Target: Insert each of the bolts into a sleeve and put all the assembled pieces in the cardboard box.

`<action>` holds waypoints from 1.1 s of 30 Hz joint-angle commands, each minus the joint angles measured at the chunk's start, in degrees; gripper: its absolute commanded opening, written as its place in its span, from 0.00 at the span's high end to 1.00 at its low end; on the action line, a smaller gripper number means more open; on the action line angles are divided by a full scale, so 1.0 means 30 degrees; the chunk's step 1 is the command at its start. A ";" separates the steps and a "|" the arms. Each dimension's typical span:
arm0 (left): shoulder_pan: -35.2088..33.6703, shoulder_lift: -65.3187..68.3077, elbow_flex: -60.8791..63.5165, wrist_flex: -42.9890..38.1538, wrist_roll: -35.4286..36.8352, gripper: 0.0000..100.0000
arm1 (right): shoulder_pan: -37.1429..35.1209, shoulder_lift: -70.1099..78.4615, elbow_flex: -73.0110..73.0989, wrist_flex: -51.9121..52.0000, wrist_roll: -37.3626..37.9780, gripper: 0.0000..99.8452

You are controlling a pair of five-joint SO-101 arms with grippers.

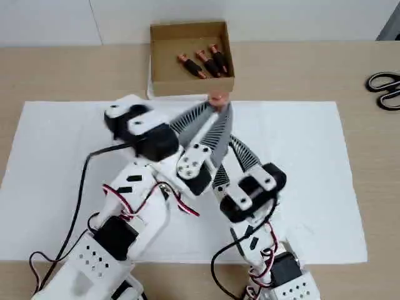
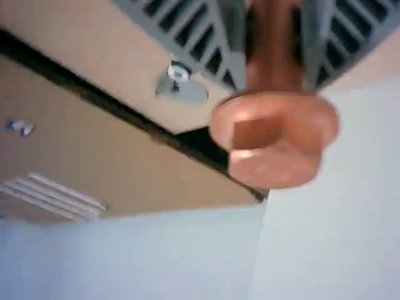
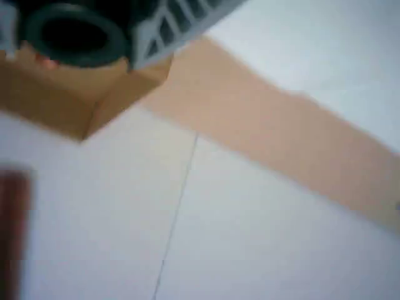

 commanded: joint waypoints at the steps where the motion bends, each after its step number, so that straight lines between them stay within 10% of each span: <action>1: -0.0234 -0.0527 -0.1656 0.0381 0.0059 0.99 | 0.0132 -0.0190 0.0147 -0.1714 -0.0117 1.00; 33: 0.0059 -0.0410 -0.0249 0.0615 -0.1348 0.99 | 0.0073 -0.0220 0.0147 -0.3209 -0.0147 1.00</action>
